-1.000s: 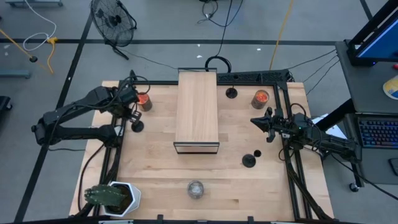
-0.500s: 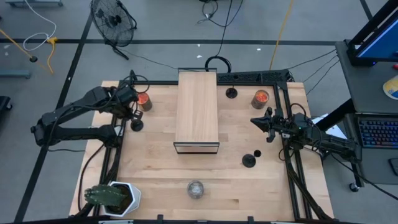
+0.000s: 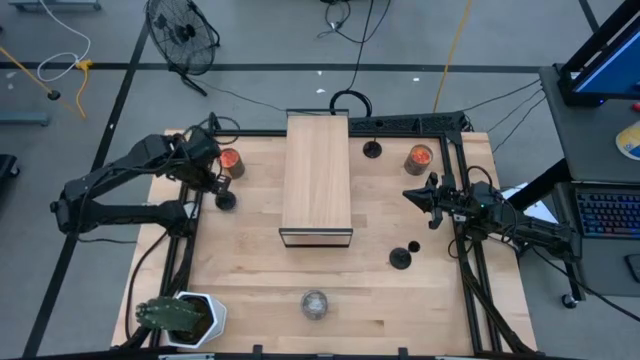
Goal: Pick & Place candle stick holders
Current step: Put the left candlestick holder on the shelf
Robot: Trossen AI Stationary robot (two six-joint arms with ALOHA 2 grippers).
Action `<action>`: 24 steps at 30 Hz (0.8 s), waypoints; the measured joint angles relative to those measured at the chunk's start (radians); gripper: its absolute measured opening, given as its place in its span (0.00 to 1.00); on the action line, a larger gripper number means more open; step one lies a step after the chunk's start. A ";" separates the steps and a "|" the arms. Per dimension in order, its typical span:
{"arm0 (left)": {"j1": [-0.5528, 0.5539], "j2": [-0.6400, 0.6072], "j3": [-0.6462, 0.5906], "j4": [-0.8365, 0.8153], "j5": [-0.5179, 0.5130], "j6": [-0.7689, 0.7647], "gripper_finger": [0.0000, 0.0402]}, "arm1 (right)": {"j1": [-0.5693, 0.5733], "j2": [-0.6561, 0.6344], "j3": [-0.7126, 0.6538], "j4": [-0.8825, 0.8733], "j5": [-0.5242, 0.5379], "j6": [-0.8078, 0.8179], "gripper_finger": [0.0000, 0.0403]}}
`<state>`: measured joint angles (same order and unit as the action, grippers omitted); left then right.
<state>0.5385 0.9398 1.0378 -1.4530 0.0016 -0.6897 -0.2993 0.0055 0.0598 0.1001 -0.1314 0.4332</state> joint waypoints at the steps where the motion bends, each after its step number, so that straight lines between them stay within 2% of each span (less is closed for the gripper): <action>1: 0.000 0.001 0.011 -0.003 0.000 -0.001 0.02 | 0.000 0.000 0.000 0.000 0.000 0.000 0.00; 7: 0.000 0.003 0.099 0.002 0.072 -0.041 0.02 | 0.000 0.000 0.000 0.000 0.000 0.000 0.00; 13: 0.000 0.003 0.261 0.063 0.140 -0.076 0.02 | 0.000 0.000 0.000 0.000 0.000 0.000 0.00; 18: 0.000 0.018 0.434 0.117 0.117 -0.100 0.02 | 0.000 0.000 0.000 0.000 0.000 0.000 0.00; 24: 0.000 0.096 0.624 0.162 0.021 -0.097 0.02 | 0.000 0.000 0.000 0.000 0.003 0.000 0.00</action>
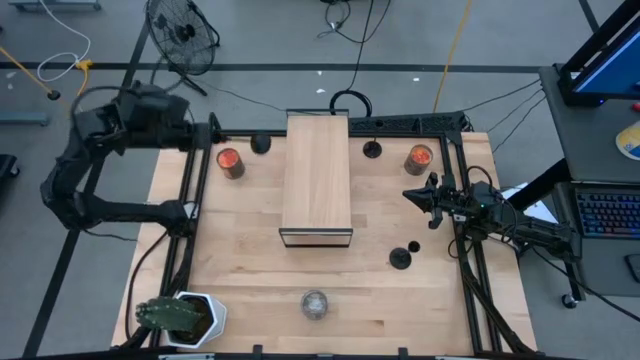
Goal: Pick & Place candle stick holders
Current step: Put the left candlestick holder on the shelf
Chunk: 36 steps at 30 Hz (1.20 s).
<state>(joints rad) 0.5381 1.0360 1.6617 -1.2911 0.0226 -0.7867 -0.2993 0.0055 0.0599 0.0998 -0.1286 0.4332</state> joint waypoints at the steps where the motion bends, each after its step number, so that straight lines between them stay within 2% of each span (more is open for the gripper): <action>1: 0.000 0.020 0.026 0.011 0.000 0.008 0.02 | 0.000 0.000 0.000 0.000 0.000 0.000 0.00; 5: 0.007 0.133 0.125 0.041 0.002 0.072 0.02 | 0.000 0.000 0.000 0.000 0.000 0.000 0.00; 14: 0.107 0.428 0.320 0.038 0.003 0.203 0.02 | 0.000 0.000 0.000 0.000 0.000 0.000 0.00; 22: 0.170 0.650 0.463 0.038 0.034 0.234 0.02 | 0.000 0.000 0.000 -0.014 -0.002 0.000 0.00; 29: 0.197 0.754 0.537 0.037 0.076 0.223 0.02 | 0.000 0.000 0.000 -0.038 -0.002 0.000 0.00; 36: 0.191 0.765 0.541 0.027 0.137 0.192 0.02 | 0.000 0.001 0.000 -0.044 -0.001 0.000 0.00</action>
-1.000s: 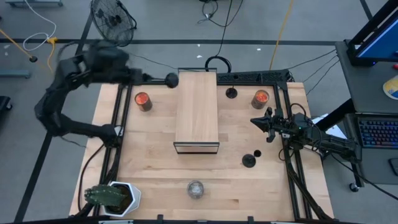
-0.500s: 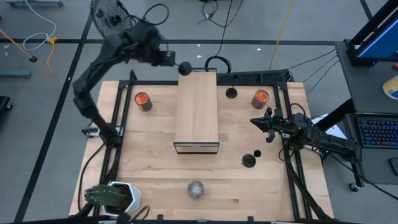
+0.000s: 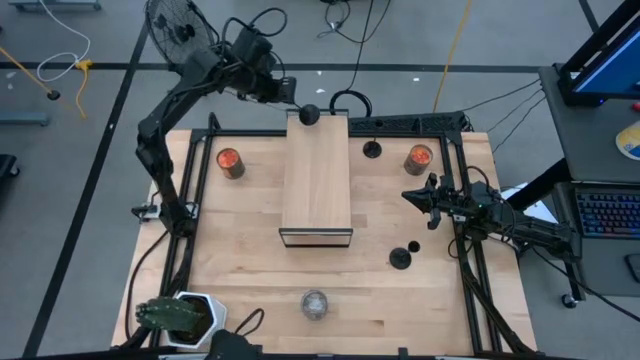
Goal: Pick & Place candle stick holders
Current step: Put the left candlestick holder on the shelf
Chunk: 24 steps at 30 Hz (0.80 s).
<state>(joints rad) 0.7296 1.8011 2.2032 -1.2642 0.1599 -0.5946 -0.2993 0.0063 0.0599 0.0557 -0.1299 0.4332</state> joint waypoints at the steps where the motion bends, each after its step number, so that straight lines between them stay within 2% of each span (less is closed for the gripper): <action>1: -0.001 0.000 0.000 -0.012 0.000 -0.004 0.02 | 0.000 0.000 0.000 -0.001 0.000 0.000 0.00; 7: -0.003 0.000 0.000 -0.086 -0.030 -0.011 0.02 | 0.000 0.000 0.000 -0.004 0.000 0.000 0.00; 24: -0.038 0.012 0.000 -0.042 -0.029 -0.032 0.02 | 0.000 0.000 0.000 -0.006 -0.001 0.000 0.00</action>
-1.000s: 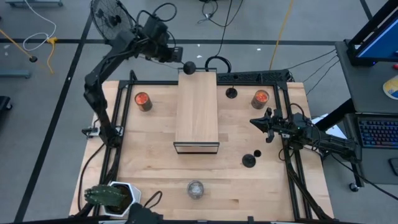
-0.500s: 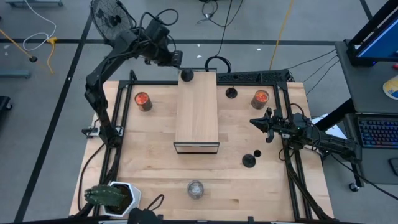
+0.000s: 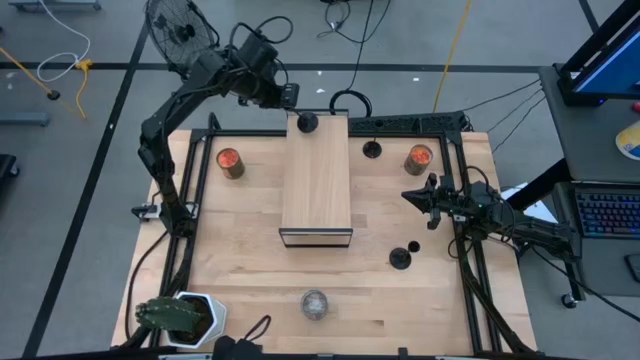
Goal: Pick & Place candle stick holders
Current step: Put the left candlestick holder on the shelf
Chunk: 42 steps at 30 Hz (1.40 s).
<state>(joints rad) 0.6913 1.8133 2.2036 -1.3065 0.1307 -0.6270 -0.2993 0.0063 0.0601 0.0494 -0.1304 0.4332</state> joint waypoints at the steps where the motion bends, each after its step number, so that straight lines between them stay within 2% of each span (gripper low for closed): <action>1: 0.002 0.001 0.000 -0.002 -0.001 0.000 0.02 | 0.000 0.000 0.000 0.000 0.000 0.000 0.00; 11: 0.004 0.001 0.000 -0.013 -0.004 -0.010 0.02 | 0.000 0.000 0.000 0.001 0.000 0.000 0.00; 16: 0.000 0.001 0.000 -0.063 -0.043 -0.014 0.02 | 0.000 0.000 0.000 0.002 -0.001 0.000 0.00; 34: -0.007 0.001 0.000 -0.027 -0.043 -0.014 0.02 | 0.000 0.000 0.000 0.003 -0.001 0.000 0.00; 42: -0.007 0.001 -0.001 -0.029 -0.035 -0.009 0.07 | 0.000 0.000 0.000 0.003 -0.001 0.000 0.00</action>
<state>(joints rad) 0.6846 1.8145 2.2028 -1.3354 0.0956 -0.6355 -0.2993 0.0063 0.0601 0.0521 -0.1310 0.4335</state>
